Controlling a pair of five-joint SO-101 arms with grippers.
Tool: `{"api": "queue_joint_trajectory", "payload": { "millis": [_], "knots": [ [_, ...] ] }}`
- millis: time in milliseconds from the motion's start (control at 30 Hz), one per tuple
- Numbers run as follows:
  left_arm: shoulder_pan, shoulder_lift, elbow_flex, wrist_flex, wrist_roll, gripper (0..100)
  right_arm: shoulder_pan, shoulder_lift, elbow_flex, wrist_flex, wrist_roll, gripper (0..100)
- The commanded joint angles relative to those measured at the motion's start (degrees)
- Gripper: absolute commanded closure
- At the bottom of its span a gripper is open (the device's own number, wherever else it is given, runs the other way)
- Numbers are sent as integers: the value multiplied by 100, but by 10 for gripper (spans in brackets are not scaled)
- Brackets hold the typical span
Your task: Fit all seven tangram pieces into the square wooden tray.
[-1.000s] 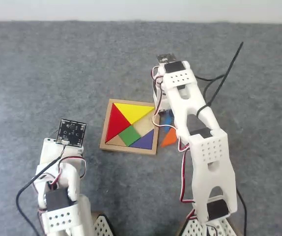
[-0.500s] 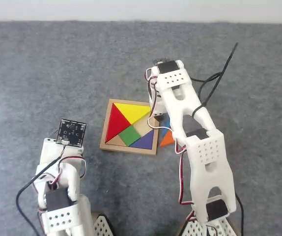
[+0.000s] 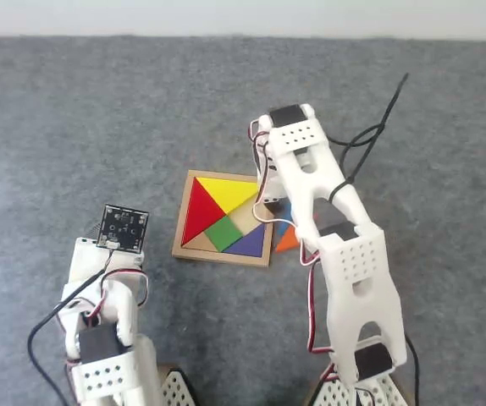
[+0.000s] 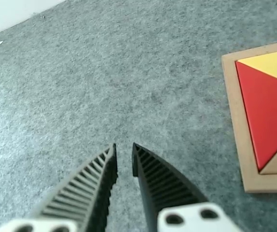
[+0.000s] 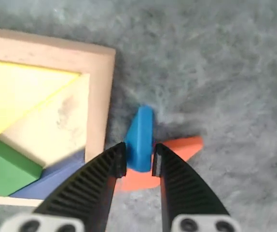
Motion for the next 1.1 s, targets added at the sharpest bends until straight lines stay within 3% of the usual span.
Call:
{"api": "queue_joint_trajectory", "payload": {
  "millis": [0, 167, 700, 900, 1067],
  "knots": [
    [-35, -79, -92, -141, -26, 945, -189, -75, -290, 154, -149, 909],
    [-35, -79, -92, -141, -35, 945, -207, -75, -299, 171, -273, 998],
    [-35, -79, -92, -141, -35, 945, -127, -163, -598, 330, -255, 992],
    [-35, -79, -92, -141, -35, 945, 31, -813, -360, 347, -44, 992],
    [-35, -79, -92, -141, -35, 945, -497, -1253, -105, 321, 132, 992]
  ]
}}
